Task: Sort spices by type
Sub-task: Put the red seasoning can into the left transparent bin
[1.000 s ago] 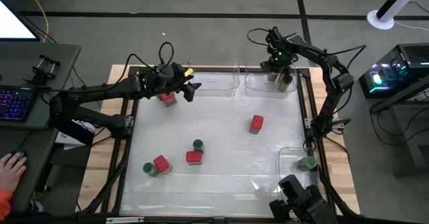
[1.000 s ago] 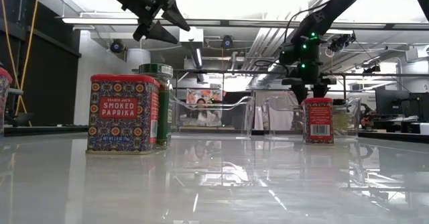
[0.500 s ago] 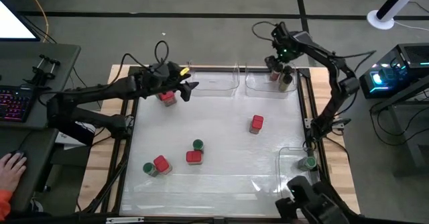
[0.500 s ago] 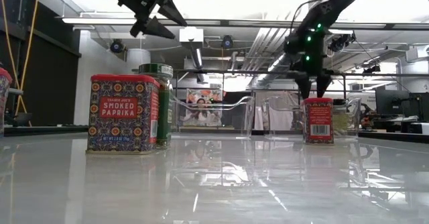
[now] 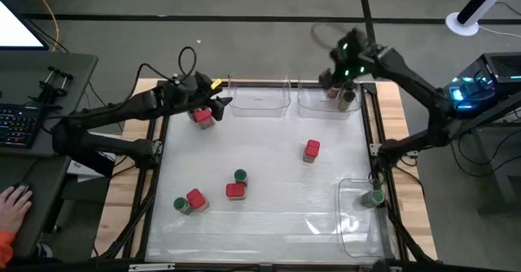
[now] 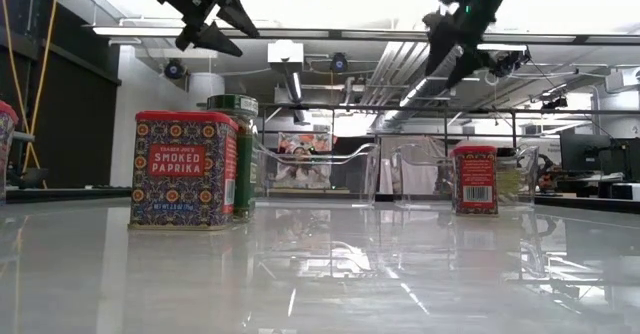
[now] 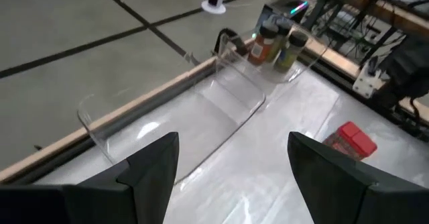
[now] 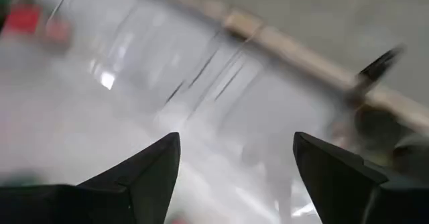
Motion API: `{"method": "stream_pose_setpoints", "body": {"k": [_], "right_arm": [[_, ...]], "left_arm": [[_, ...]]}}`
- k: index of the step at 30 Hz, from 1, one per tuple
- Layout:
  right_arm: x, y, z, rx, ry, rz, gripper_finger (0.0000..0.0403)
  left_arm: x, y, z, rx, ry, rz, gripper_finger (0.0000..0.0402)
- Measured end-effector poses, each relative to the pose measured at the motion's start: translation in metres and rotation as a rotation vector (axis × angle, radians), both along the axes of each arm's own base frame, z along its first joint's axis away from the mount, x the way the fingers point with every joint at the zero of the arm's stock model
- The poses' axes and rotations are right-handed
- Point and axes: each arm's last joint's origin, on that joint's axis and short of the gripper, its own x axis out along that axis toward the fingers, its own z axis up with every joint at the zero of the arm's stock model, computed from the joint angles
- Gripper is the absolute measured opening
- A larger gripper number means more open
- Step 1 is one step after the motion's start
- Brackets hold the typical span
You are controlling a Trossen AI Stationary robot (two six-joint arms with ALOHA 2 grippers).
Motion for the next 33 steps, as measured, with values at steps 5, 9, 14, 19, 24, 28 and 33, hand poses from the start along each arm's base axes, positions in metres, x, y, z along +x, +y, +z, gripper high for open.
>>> {"method": "stream_pose_setpoints", "body": {"k": [5,9,14,19,24,28,33], "right_arm": [[0.034,0.066,-0.002,0.113,0.045,0.072,0.0286],[0.055,0.114,-0.015,0.190,0.064,0.104,0.0286],[0.047,0.158,-0.060,0.347,0.288,-0.042,0.0286],[0.050,0.164,-0.088,0.375,0.217,-0.319,0.0286],[0.065,0.160,-0.107,0.373,0.078,-0.472,0.0286],[0.069,0.159,-0.125,0.372,0.164,-0.539,0.0286],[0.078,0.158,-0.137,0.371,0.173,-0.565,0.0286]], "left_arm": [[0.001,0.000,-0.002,-0.008,0.013,-0.006,0.0266],[0.000,0.000,-0.003,-0.011,0.022,-0.002,0.0266],[-0.002,-0.002,-0.008,-0.059,0.072,-0.028,0.0266],[-0.004,-0.003,-0.012,-0.088,0.103,-0.038,0.0266],[-0.004,-0.003,-0.012,-0.090,0.105,-0.041,0.0266],[-0.004,-0.004,-0.012,-0.102,0.102,-0.059,0.0266],[-0.004,-0.004,-0.012,-0.102,0.101,-0.060,0.0266]]}}
